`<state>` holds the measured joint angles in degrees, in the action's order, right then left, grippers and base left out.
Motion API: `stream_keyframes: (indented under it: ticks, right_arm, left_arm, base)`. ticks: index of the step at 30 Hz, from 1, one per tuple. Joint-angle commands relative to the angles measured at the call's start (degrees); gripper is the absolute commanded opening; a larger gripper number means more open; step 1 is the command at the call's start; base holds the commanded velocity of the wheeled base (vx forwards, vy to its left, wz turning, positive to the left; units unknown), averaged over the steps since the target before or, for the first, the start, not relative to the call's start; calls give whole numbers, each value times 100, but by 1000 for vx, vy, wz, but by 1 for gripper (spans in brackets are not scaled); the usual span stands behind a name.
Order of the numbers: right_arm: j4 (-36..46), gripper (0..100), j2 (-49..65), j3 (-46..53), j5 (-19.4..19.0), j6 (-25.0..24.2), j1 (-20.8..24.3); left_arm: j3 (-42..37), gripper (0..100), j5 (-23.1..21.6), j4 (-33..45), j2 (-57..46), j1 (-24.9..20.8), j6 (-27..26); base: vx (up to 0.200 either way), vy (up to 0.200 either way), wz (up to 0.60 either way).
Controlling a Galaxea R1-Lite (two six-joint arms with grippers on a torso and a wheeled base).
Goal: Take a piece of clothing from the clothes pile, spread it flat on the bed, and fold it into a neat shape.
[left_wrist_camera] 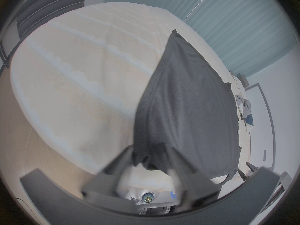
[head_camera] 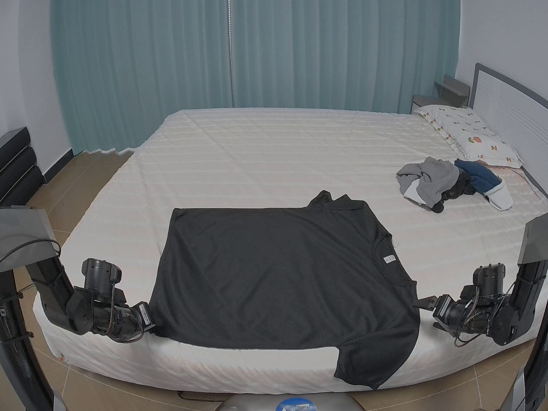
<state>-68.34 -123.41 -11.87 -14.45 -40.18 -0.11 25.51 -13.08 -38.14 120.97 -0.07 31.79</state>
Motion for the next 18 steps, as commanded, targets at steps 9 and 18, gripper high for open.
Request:
stream_keyframes:
  ticks: [9, 18]
  right_arm:
    - [5, 100, 53, 150, 3, 89, 178]
    - [23, 100, -158, 36, 30, 274, 283]
  left_arm:
    - [-319, 0, 51, -35, -337, 209, 73]
    - [-486, 0, -10, -44, -565, 403, 257]
  base:
    - [0, 0, 0]
    - [0, 0, 0]
